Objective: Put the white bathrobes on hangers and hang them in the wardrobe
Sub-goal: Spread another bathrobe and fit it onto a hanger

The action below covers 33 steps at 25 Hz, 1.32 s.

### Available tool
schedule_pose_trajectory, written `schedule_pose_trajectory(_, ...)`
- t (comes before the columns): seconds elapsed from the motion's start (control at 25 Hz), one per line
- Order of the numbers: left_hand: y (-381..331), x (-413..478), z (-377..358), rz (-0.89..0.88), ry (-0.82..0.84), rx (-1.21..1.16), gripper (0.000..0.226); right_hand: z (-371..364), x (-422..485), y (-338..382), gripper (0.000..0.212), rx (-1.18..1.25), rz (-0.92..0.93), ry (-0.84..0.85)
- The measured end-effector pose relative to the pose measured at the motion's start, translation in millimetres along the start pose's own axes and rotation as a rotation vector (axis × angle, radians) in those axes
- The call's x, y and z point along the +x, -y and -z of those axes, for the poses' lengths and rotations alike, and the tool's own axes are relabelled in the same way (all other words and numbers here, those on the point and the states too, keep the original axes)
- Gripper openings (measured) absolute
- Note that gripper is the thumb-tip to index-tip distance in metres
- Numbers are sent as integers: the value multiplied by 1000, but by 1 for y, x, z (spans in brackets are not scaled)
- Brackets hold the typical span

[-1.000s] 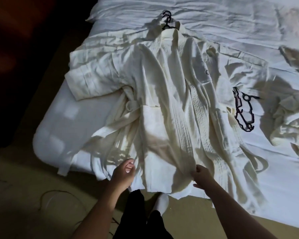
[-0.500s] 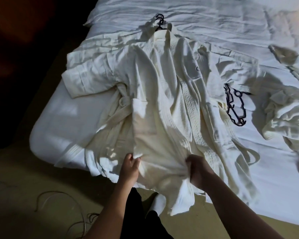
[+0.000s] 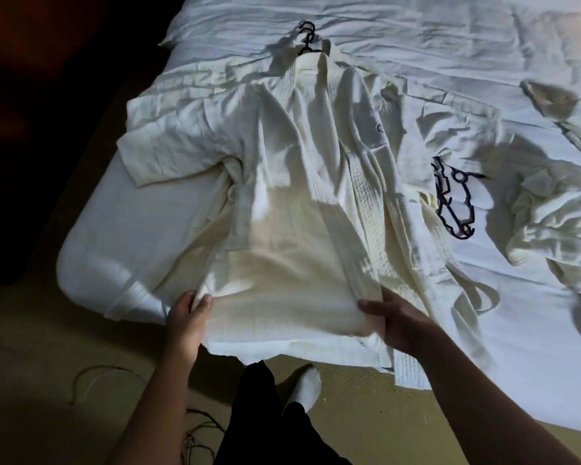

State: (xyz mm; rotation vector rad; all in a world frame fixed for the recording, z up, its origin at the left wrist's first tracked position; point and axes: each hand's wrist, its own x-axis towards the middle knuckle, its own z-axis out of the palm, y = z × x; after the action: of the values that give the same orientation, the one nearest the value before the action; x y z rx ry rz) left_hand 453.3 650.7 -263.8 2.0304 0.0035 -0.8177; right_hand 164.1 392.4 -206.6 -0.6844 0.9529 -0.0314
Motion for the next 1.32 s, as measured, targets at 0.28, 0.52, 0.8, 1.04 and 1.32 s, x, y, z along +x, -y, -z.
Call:
schedule_pose_trajectory(0.28, 9, 8, 24, 140, 88, -301, 15, -9, 4, -45, 34, -32, -175, -75)
schedule_pose_trajectory(0.52, 32, -10, 42, 384, 263, -188, 26, -11, -7, -66, 35, -171, -345, 86)
schedule_pose_trajectory(0.8, 51, -22, 40, 314, 278, 172, 33, -8, 15, -114, 30, -754, -313, -159)
schedule_pose_trajectory(1.04, 94, -34, 60, 518, 399, -75, 48, 23, 6, -125, 4, -759, -258, -305)
schedule_pose_trajectory(1.32, 116, -33, 34, 369, 346, 682, 45, 6, -12, -135, 26, -922, -477, -249)
